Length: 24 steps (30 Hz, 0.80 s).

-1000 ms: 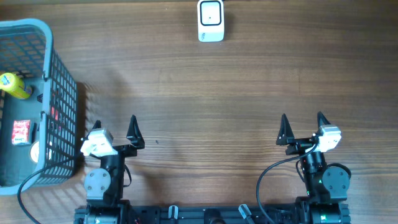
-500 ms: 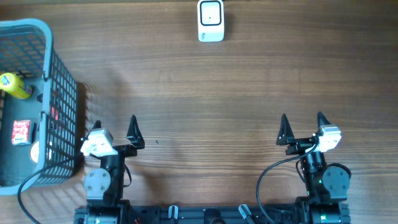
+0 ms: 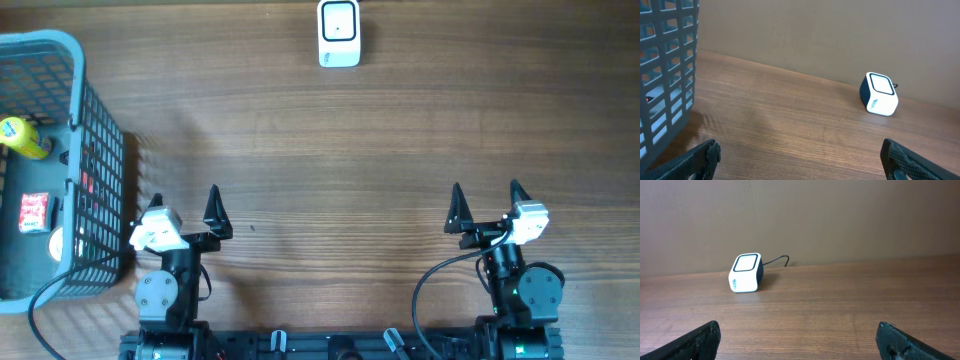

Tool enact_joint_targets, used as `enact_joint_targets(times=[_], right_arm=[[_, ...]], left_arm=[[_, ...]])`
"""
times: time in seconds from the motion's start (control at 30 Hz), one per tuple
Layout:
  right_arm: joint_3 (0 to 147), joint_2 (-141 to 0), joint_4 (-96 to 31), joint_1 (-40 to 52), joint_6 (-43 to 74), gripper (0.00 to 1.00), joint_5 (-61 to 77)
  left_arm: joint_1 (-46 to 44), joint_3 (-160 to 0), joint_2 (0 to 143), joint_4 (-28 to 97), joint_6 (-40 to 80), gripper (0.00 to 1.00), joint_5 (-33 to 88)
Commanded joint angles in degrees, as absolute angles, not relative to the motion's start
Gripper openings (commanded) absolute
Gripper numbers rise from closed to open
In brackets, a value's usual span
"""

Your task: Scan the item barcode

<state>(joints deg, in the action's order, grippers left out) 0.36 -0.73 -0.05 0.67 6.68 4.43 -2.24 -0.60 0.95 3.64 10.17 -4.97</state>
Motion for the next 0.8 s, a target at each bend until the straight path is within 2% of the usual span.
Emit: enact_joint_targets(times=[0.0, 0.13, 0.53, 0.67, 0.77], right_arm=[[0.3, -0.4, 0.1, 0.9, 7.6, 1.00, 3.8], [0.3, -0.4, 0.1, 0.9, 7.6, 1.00, 3.8], [0.3, -0.4, 0.1, 0.9, 7.6, 1.00, 3.8], [0.3, -0.4, 0.1, 0.9, 7.6, 1.00, 3.8], [0.3, -0.4, 0.1, 0.9, 7.6, 1.00, 3.8]], left_arm=[[-2.5, -0.3, 1.3, 2.8, 12.6, 1.00, -1.7], [-2.5, -0.8, 1.3, 0.8, 12.4, 1.00, 7.9], [-2.5, -8.6, 2.5, 8.9, 9.2, 1.00, 8.6], [-2.5, -17.8, 9.3, 10.3, 9.4, 1.00, 8.5], [-2.5, -27.2, 18.3, 17.2, 9.6, 1.00, 8.5]])
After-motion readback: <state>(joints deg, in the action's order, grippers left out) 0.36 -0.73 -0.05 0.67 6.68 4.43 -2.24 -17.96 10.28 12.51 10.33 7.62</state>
